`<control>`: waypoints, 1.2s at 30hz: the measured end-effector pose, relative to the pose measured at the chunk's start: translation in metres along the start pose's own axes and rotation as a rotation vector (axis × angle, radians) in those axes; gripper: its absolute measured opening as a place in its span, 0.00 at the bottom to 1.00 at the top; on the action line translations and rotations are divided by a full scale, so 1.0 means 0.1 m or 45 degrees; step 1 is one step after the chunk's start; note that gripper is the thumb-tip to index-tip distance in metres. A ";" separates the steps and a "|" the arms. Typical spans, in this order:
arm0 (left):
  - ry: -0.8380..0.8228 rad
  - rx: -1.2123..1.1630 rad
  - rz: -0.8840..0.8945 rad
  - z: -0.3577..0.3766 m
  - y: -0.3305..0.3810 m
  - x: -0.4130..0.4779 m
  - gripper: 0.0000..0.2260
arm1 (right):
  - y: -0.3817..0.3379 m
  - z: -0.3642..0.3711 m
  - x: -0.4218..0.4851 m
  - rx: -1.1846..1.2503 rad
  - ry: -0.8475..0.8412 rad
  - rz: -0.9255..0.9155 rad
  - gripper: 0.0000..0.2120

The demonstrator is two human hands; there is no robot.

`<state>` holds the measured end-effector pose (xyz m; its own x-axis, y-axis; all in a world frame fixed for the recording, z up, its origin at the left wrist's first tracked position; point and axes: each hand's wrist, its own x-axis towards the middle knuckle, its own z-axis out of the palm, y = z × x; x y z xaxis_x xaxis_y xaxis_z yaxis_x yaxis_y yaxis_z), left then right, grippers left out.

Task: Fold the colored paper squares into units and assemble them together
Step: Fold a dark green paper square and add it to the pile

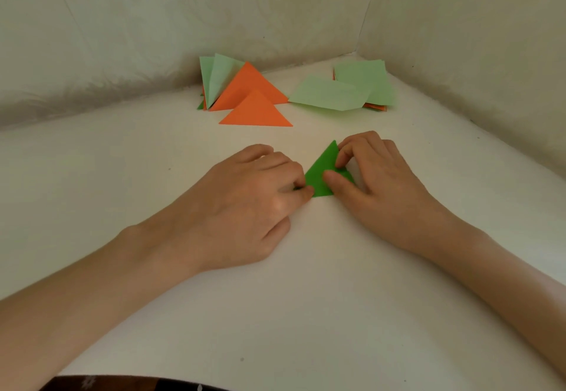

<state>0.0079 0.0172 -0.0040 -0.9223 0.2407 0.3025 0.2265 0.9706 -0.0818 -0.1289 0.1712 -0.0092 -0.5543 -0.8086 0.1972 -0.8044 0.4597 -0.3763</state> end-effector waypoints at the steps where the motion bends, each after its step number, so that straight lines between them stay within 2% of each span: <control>1: -0.010 0.027 0.003 -0.01 0.01 0.00 0.20 | -0.01 0.02 0.00 -0.043 0.013 0.000 0.18; 3: -0.033 0.060 -0.005 -0.02 0.04 -0.01 0.21 | -0.04 0.03 0.00 -0.105 0.015 -0.014 0.21; 9: -0.084 -0.150 -0.029 -0.08 -0.01 -0.04 0.20 | 0.10 -0.05 0.00 -0.004 -0.153 -0.123 0.06; 16: -0.068 -0.455 -0.089 -0.13 -0.14 -0.07 0.20 | 0.24 -0.17 -0.01 0.034 -0.301 -0.167 0.12; 21: -0.017 -0.522 -0.143 -0.11 -0.13 -0.09 0.21 | 0.23 -0.23 -0.03 0.190 -0.072 -0.171 0.13; 25: -0.022 -0.484 -0.112 -0.11 -0.12 -0.09 0.21 | 0.18 -0.18 -0.03 0.064 -0.087 -0.295 0.20; 27: -0.020 -0.416 -0.046 -0.15 -0.12 -0.08 0.20 | 0.14 -0.14 -0.04 0.064 -0.101 -0.318 0.16; 29: 0.085 -0.315 -0.009 -0.16 -0.16 -0.07 0.18 | 0.10 -0.14 -0.05 0.161 -0.076 -0.286 0.10; 31: 0.262 -0.400 -0.149 -0.17 -0.21 -0.06 0.16 | 0.09 -0.16 -0.06 0.249 -0.043 -0.259 0.08; 33: 0.392 -0.737 -0.416 -0.16 -0.24 -0.05 0.14 | 0.09 -0.16 -0.07 0.280 -0.010 -0.281 0.07; 36: 0.373 -1.182 -0.707 -0.08 -0.20 0.00 0.05 | 0.07 -0.14 -0.08 0.265 0.081 -0.403 0.07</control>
<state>0.0062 -0.0027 0.0056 -0.8866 -0.3535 0.2983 0.0651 0.5431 0.8371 -0.1331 0.1862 -0.0007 -0.3028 -0.8712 0.3864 -0.8810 0.1012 -0.4622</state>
